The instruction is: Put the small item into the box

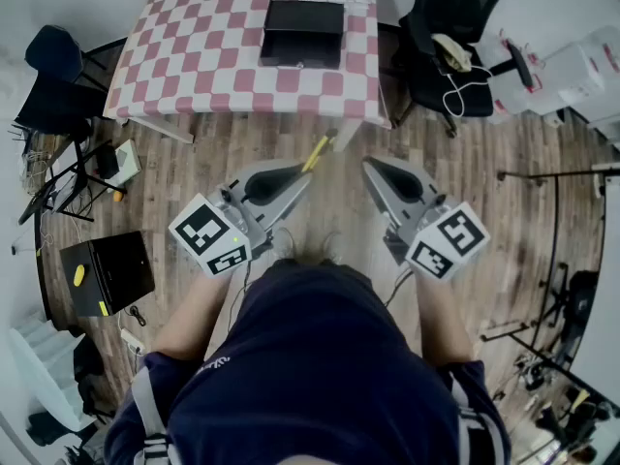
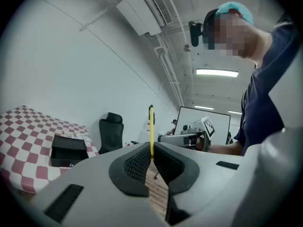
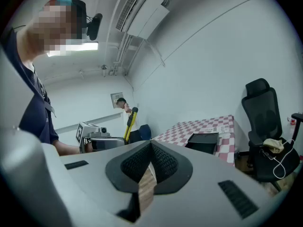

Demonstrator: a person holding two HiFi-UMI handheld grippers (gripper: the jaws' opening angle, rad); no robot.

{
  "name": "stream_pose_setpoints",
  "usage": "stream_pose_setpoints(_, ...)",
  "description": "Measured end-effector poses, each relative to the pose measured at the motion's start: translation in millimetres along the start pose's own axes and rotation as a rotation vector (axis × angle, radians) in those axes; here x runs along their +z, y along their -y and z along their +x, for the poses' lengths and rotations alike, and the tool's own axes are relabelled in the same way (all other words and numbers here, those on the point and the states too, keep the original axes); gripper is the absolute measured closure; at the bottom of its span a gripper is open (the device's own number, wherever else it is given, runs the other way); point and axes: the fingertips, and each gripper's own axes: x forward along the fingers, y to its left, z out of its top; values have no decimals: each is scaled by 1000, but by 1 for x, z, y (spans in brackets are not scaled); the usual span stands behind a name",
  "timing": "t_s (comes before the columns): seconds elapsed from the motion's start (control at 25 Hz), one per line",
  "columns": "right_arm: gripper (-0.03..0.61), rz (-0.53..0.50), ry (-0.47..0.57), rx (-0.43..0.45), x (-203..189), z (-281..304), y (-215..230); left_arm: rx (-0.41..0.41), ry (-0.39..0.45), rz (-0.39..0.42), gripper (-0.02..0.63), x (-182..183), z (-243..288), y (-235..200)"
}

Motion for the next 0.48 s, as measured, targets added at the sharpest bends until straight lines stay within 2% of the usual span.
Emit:
stream_pose_setpoints(0.28, 563, 7, 10, -4, 0, -11, 3, 9, 1, -4, 568, -5, 5, 11)
stream_pose_setpoints(0.48, 563, 30, 11, 24, -7, -27, 7, 26, 3, -12, 568, -12, 15, 23)
